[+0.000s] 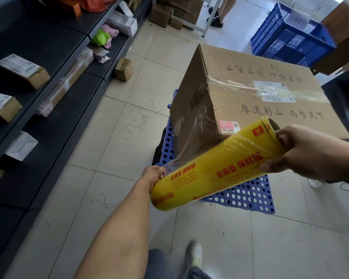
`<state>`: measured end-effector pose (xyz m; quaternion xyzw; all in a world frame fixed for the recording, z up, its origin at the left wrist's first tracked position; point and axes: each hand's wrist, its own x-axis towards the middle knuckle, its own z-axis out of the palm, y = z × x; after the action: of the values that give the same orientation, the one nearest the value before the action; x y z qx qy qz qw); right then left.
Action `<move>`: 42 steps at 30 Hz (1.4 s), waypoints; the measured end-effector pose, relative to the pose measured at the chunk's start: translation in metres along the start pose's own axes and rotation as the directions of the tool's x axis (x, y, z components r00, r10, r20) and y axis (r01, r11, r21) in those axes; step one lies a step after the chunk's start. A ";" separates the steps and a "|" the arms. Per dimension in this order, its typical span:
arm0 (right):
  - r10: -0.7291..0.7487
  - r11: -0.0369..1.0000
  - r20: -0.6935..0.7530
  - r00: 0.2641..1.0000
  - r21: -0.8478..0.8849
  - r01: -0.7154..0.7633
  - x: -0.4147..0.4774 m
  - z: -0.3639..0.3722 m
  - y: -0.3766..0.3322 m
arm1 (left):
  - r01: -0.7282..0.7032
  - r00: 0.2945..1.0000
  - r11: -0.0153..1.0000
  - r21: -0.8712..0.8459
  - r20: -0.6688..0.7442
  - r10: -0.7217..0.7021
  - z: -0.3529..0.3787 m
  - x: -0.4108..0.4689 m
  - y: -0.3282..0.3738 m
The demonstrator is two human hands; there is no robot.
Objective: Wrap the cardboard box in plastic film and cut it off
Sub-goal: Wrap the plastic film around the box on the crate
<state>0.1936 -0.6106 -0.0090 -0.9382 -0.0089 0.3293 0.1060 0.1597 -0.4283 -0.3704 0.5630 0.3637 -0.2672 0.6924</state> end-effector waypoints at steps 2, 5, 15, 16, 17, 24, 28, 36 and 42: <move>-0.002 1.000 -0.002 1.000 -0.002 0.002 0.000 0.002 0.000 | -0.007 0.999 1.000 -0.007 -0.047 0.007 0.000 -0.001 0.004; -0.005 1.000 -0.010 1.000 0.014 0.005 0.000 0.001 0.000 | 0.028 0.999 0.999 -0.045 -0.040 -0.029 -0.003 -0.006 0.008; -0.058 0.992 -0.034 0.998 0.109 0.062 0.000 -0.012 -0.009 | 0.234 0.844 0.956 -0.179 0.525 -0.108 -0.014 -0.032 -0.021; -0.064 0.991 -0.041 0.997 0.119 0.069 0.001 -0.013 -0.010 | 0.249 0.842 0.955 -0.160 0.522 -0.132 -0.014 -0.040 -0.024; -0.071 0.990 -0.047 0.996 0.121 0.077 0.001 -0.014 -0.011 | 0.258 0.829 0.957 -0.133 0.539 -0.149 -0.014 -0.040 -0.032; -0.064 0.994 -0.050 0.997 0.083 0.068 0.000 -0.013 -0.016 | 0.175 0.861 0.979 -0.101 0.498 -0.103 -0.017 -0.053 -0.032; -0.032 0.999 -0.045 0.998 0.024 0.033 -0.001 -0.010 -0.016 | 0.145 0.933 0.979 -0.142 0.350 -0.087 -0.016 -0.055 -0.020; 0.016 0.997 -0.031 0.999 0.073 -0.014 -0.001 -0.003 -0.001 | 0.045 0.999 0.968 -0.248 0.007 -0.045 -0.015 -0.046 -0.013; -0.017 0.999 -0.025 1.000 0.051 0.018 -0.006 -0.004 0.000 | 0.011 1.000 0.954 -0.300 -0.018 -0.017 -0.016 -0.049 -0.012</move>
<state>0.1911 -0.6116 -0.0017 -0.9391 -0.0074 0.3169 0.1331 0.1178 -0.4176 -0.3396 0.4516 0.4111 -0.2081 0.7641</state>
